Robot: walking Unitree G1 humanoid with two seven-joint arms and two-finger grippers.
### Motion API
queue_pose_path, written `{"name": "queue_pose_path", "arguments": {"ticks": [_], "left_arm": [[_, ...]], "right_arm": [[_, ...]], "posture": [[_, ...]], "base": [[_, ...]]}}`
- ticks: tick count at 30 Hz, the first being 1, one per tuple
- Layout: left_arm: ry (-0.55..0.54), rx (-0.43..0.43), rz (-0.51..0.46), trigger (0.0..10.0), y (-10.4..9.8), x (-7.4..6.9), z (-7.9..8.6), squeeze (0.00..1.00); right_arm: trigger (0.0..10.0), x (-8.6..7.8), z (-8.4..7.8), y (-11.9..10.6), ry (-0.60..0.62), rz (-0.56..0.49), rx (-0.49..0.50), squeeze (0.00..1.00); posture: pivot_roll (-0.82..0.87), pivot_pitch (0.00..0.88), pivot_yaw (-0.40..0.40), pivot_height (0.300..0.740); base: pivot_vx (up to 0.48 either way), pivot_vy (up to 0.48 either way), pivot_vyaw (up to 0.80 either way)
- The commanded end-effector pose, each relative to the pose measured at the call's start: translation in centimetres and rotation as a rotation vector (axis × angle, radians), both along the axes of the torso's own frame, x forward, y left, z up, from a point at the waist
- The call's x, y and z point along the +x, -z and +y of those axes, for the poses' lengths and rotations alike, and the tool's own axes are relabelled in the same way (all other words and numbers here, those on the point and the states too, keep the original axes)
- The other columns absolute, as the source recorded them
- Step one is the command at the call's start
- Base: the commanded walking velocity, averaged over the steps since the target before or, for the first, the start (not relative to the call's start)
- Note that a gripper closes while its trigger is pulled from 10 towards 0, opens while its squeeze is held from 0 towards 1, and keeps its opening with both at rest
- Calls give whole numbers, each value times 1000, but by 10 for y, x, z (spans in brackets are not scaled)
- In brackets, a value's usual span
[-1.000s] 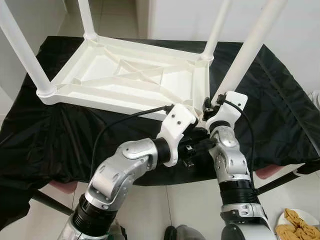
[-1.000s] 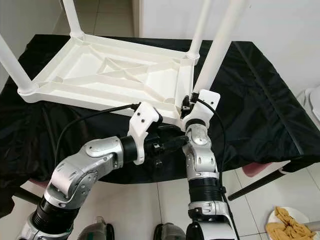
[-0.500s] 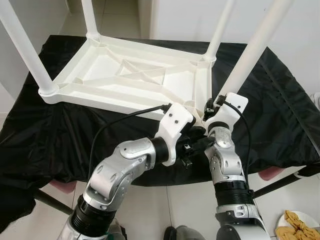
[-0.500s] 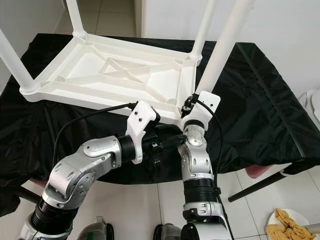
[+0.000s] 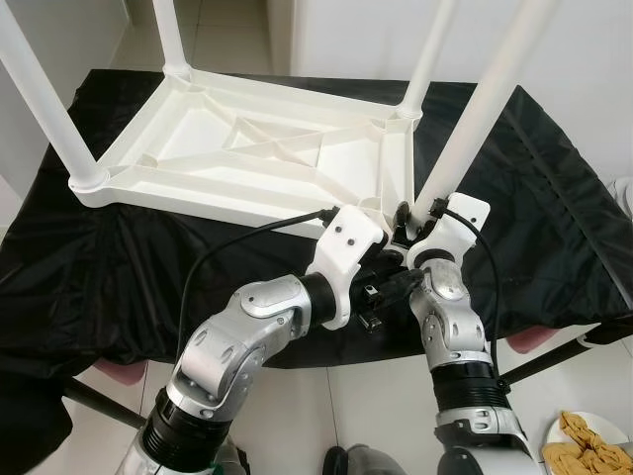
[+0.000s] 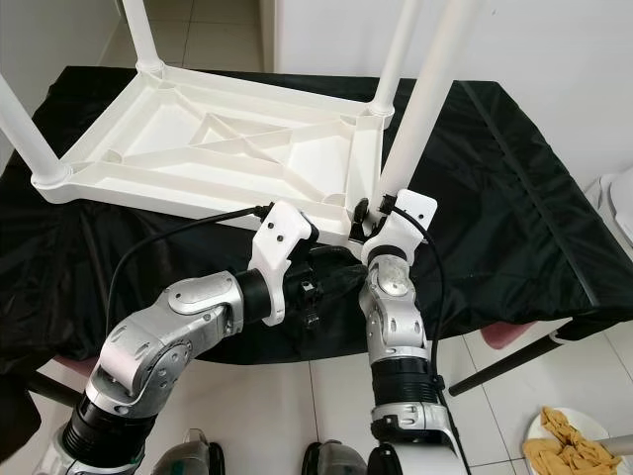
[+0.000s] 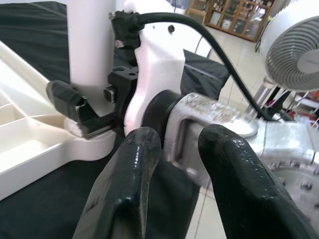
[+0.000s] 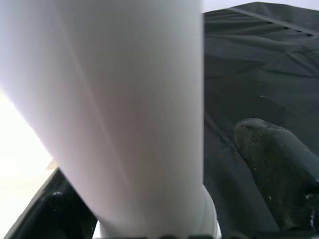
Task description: Building children table
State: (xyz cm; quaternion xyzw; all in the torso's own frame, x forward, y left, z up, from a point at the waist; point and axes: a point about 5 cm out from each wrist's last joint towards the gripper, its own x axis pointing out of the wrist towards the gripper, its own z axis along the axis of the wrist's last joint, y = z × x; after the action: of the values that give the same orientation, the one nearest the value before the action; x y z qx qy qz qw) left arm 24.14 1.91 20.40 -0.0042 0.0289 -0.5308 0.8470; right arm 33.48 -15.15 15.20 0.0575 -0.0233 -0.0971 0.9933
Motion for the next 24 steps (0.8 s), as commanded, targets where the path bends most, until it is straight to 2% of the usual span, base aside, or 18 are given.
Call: {"name": "queue_pose_path", "arguments": {"ticks": [1, 2, 5, 6, 7, 8, 13, 24], "left_arm": [[-18, 10, -7, 10000, 2, 4, 6, 0], [-33, 18, -14, 10000, 2, 8, 10, 0], [-44, 23, -18, 10000, 3, 10, 13, 0], [-56, 24, -23, 10000, 3, 12, 17, 0], [-56, 24, -23, 10000, 3, 12, 17, 0], [-69, 30, -34, 10000, 5, 14, 21, 0], [-67, 16, -52, 10000, 5, 15, 27, 0], [-61, 21, -54, 10000, 9, 15, 30, 0]], "right_arm": [[10000, 0, -9, 5, -6, 16, -6, 122], [10000, 1, -11, 4, -39, 13, -18, 0], [10000, 2, -12, 3, -65, 9, -28, 0], [10000, 2, -13, 0, -135, -5, -38, 0], [10000, 2, -13, 0, -135, -5, -38, 0], [10000, 2, -14, -3, -212, -23, -61, 0], [10000, 3, -27, -12, -333, -62, -112, 0], [10000, 3, -37, -16, -427, -87, -174, 0]], "posture": [[72, 78, -80, 740], [71, 80, -79, 740], [71, 80, -79, 740], [66, 85, -79, 740], [66, 85, -79, 740], [63, 88, -76, 740], [63, 92, -75, 740], [58, 102, -63, 740]], "base": [[0, 0, 0], [0, 0, 0], [0, 0, 0], [0, 0, 0], [0, 0, 0], [0, 0, 0], [0, 0, 0], [0, 0, 0]]}}
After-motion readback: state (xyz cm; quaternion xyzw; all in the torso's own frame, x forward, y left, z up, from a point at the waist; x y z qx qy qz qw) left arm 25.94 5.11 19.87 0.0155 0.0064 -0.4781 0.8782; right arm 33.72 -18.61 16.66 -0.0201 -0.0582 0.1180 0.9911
